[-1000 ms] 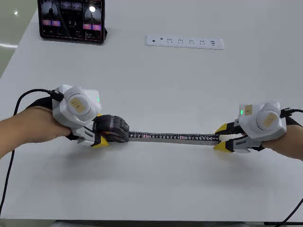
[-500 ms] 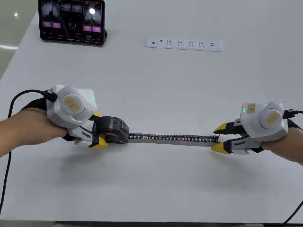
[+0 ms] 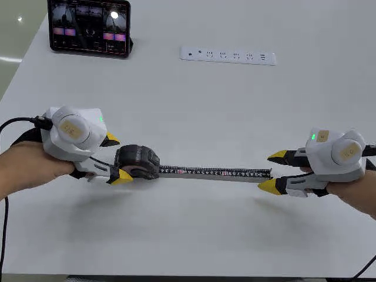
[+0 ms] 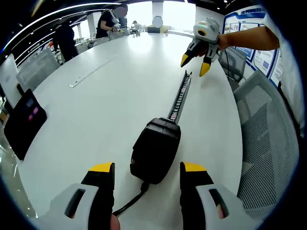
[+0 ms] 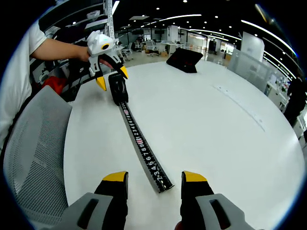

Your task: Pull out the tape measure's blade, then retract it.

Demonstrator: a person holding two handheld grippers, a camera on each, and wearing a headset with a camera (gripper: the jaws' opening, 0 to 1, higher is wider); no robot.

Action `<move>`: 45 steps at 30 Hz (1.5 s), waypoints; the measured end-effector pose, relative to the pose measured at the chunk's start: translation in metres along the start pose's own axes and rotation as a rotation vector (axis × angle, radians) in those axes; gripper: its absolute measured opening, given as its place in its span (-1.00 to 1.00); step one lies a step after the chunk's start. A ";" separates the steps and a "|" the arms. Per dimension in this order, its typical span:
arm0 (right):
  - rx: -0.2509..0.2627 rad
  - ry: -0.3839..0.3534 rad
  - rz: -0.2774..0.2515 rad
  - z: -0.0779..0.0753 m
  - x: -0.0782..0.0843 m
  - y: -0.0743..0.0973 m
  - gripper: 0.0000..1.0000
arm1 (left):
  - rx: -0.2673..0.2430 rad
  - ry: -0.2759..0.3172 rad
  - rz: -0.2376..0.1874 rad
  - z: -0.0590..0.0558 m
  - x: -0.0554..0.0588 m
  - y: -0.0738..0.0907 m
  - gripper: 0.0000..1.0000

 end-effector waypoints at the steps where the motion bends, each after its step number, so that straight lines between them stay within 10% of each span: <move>1: 0.006 -0.002 -0.006 0.001 0.000 0.000 -0.15 | -0.004 0.001 -0.002 0.000 0.000 0.002 0.04; 14: 0.058 -0.043 -0.053 0.013 -0.004 0.009 0.07 | -0.082 0.085 -0.091 -0.001 -0.003 0.023 0.17; 45: 0.159 -0.111 -0.163 0.041 0.002 0.018 0.35 | -0.172 0.315 -0.194 -0.032 0.033 0.054 0.37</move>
Point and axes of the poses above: the centre of the closed fingertips' face, and the gripper's own axes: y roughly backward along the fingers, z roughly to its left, x roughly out of its underside, the point moved 8 cm from there along y, roughly backward along the fingers, and after that the axes turned 7 degrees about -x, right-handed, at the moved point
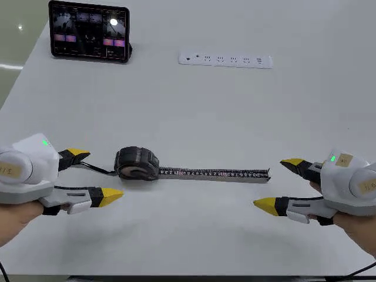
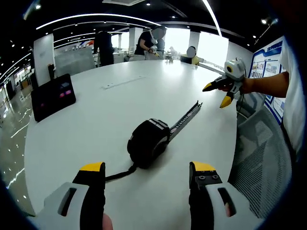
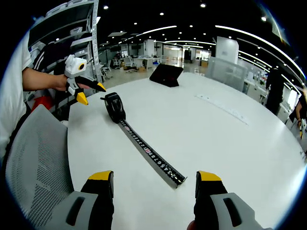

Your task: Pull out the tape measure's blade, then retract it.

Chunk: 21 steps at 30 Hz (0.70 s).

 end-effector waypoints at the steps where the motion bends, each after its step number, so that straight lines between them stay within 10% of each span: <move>1: 0.002 -0.001 -0.006 0.001 0.000 0.000 0.36 | -0.002 0.006 -0.005 0.000 0.001 0.001 0.38; 21: 0.023 -0.020 -0.069 0.026 0.012 0.002 0.48 | -0.016 0.073 -0.028 -0.019 0.026 0.024 0.51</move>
Point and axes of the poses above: the centre of the closed fingertips' face, and the gripper's own axes: y roughly backward along the fingers, z roughly to its left, x roughly out of its underside, the point moved 8 cm from there along y, roughly backward along the fingers, and after that the axes turned 7 degrees about -x, right-handed, at the moved point
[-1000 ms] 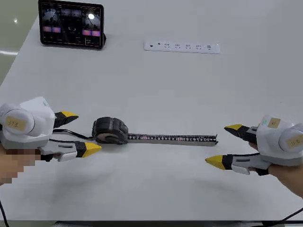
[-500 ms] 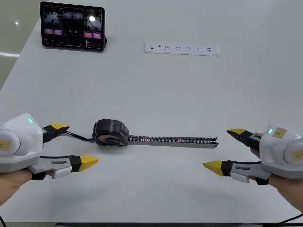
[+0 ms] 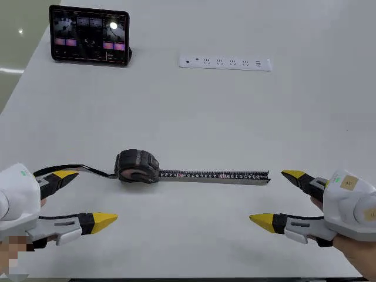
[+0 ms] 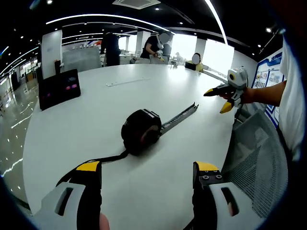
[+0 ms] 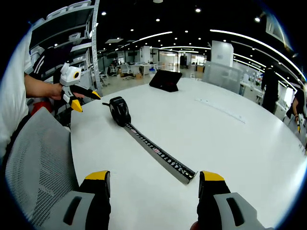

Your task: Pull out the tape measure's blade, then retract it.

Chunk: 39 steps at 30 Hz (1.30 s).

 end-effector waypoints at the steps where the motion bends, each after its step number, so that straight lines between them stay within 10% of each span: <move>1: 0.002 -0.002 0.000 0.001 0.000 0.000 0.49 | -0.001 0.003 0.000 -0.001 0.002 0.001 0.53; 39: 0.007 -0.071 0.007 0.029 0.030 0.013 0.74 | -0.042 0.013 -0.026 -0.020 0.021 0.020 0.78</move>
Point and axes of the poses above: the centre of the closed fingertips' face, and the gripper's own axes: y roughly backward along the fingers, z roughly to its left, x roughly out of its underside, the point moved 8 cm from there along y, roughly backward along the fingers, and after that the axes turned 7 degrees about -x, right-handed, at the moved point
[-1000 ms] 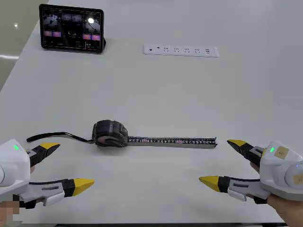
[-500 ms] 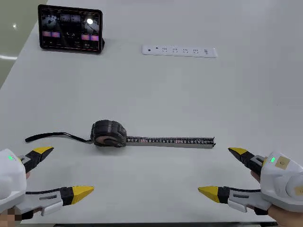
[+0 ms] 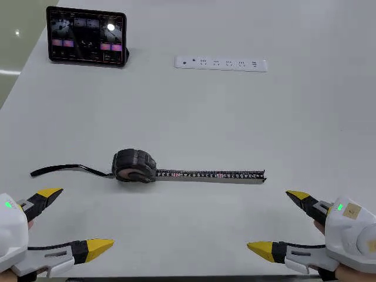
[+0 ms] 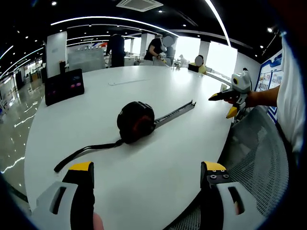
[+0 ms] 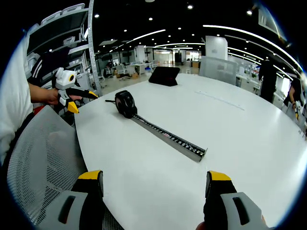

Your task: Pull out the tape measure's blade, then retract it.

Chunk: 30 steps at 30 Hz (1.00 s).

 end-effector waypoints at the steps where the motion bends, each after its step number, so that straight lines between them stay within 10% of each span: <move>1: 0.000 0.000 0.003 0.000 0.001 0.000 0.74 | 0.000 0.001 0.001 0.000 0.000 0.000 0.78; 30: -0.001 0.000 0.015 0.004 0.003 -0.001 0.81 | -0.003 0.042 -0.007 0.001 0.002 0.000 0.77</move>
Point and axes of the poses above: the centre of the closed fingertips' face, and the gripper's own axes: y roughly backward along the fingers, z roughly to its left, x roughly out of its underside, the point moved 8 cm from there along y, roughly backward along the fingers, and after that the axes turned 7 degrees about -x, right-handed, at the moved point
